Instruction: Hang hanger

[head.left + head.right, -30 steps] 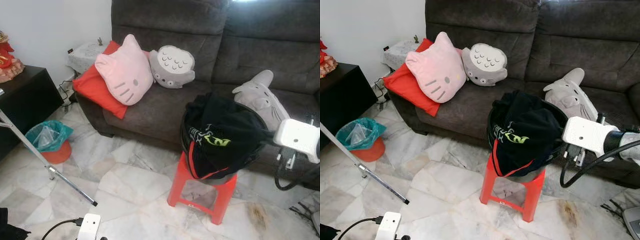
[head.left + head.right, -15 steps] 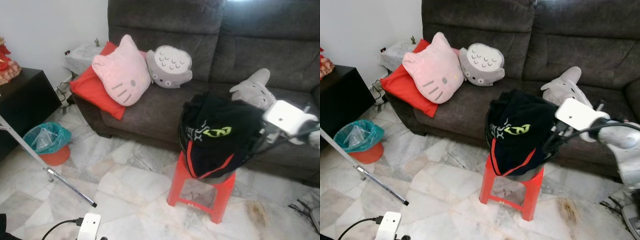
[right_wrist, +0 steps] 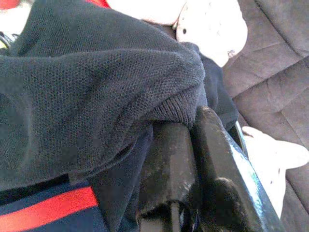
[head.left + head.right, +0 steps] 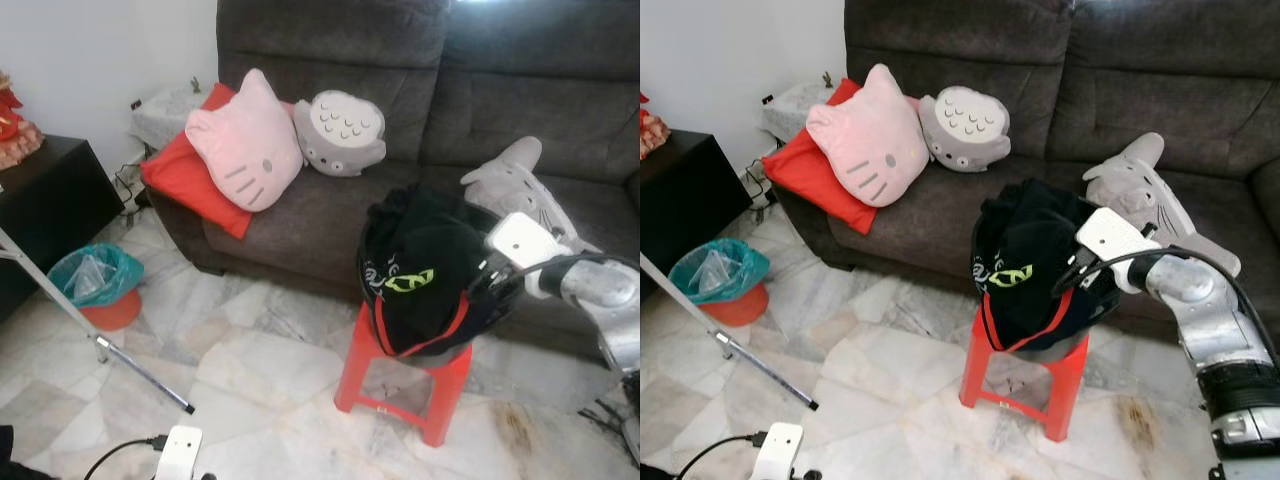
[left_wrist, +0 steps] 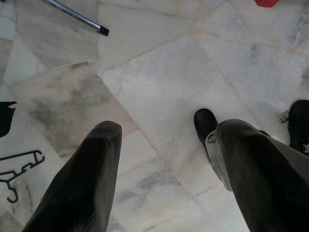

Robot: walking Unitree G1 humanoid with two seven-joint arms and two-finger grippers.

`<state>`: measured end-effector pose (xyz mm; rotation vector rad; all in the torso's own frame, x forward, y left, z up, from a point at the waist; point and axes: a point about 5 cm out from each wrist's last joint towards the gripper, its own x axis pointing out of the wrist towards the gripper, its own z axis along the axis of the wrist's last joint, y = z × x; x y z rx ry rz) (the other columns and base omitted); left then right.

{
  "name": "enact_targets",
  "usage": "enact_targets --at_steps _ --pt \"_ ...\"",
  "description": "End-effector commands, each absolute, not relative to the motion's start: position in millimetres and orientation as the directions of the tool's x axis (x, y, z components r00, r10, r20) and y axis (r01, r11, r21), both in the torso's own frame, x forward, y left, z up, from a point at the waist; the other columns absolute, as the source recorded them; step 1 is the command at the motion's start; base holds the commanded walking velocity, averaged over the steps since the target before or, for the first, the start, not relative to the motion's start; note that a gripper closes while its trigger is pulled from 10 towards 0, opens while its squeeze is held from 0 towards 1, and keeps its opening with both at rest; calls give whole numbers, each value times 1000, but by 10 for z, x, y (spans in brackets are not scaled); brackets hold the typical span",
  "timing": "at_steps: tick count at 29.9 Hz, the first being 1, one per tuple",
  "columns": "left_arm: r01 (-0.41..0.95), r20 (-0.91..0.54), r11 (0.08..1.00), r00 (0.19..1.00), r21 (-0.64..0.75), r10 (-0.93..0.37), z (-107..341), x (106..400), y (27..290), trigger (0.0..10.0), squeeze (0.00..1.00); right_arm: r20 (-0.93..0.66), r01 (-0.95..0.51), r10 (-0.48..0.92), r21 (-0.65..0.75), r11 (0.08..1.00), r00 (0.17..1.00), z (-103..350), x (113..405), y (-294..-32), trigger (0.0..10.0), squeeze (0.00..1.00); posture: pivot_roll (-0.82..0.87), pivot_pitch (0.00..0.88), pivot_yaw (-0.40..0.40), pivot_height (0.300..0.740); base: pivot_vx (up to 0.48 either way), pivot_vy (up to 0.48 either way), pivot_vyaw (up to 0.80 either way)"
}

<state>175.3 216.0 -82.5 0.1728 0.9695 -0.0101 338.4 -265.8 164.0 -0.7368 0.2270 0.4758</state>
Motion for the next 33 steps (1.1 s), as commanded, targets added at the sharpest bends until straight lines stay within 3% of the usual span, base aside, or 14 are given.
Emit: enact_targets --at_steps 1,2,3,4,6,18,21,22,25,28,30,31,32,33 --pt "71 -819 987 568 144 79 -826 1741 2182 10000 0 -333 -479 345 -592 648 878 1678 3422 -2633 10000 0 -114 0 67 736 0 0 0" --pt "70 -819 987 568 144 79 -826 1741 2183 10000 0 -321 -475 350 -594 649 880 1693 3427 -2625 10000 137 -114 0 67 736 0 0 0" --pt "69 -819 987 569 145 81 -826 1741 2183 10000 0 -285 -464 369 -618 635 884 1742 3440 -2596 10000 161 -114 0 67 736 0 0 0" --pt "69 -819 987 569 145 81 -826 1741 2183 10000 0 -252 -449 382 -637 626 889 1790 3453 -2575 10000 55 -116 0 67 736 0 0 0" --pt "70 -819 987 569 146 80 -826 1741 2183 10000 0 -228 -436 387 -650 622 893 1833 3467 -2563 10000 0 -116 0 67 736 0 0 0" --pt "73 -820 987 567 144 78 -830 1733 2180 10000 0 -356 -549 445 -706 448 822 1711 3450 -2499 10000 0 -112 0 65 736 0 0 0" --pt "72 -820 987 567 144 79 -830 1731 2182 10000 0 -381 -599 504 -696 396 775 1670 3422 -2414 10000 55 -109 0 64 736 0 0 0" --pt "71 -820 987 567 144 79 -830 1731 2183 10000 0 -383 -600 511 -706 376 770 1670 3417 -2397 10000 133 -109 0 64 736 0 0 0" --pt "69 -819 987 567 145 80 -829 1732 2184 10000 0 -418 -607 510 -739 290 752 1645 3408 -2367 10000 90 -109 0 65 736 0 0 0" --pt "69 -820 987 567 145 81 -829 1731 2185 10000 0 -420 -611 513 -738 288 749 1644 3413 -2365 10000 110 -109 0 65 736 0 0 0" --pt "67 -819 987 568 145 82 -829 1732 2185 10000 0 -424 -617 520 -735 281 742 1646 3412 -2361 10000 792 -108 0 63 736 0 0 0" --pt "67 -819 987 568 145 82 -829 1732 2184 10000 0 -425 -620 524 -735 276 738 1649 3412 -2360 10000 792 -108 0 63 736 0 0 0" --pt "66 -819 987 568 146 83 -829 1732 2184 10000 0 -422 -620 528 -733 280 737 1653 3414 -2355 10000 1000 -108 0 63 736 0 0 0" --pt "65 -818 987 569 146 83 -829 1733 2183 10000 0 -412 -617 538 -735 280 735 1665 3416 -2337 10000 1000 -109 0 63 736 0 0 0"
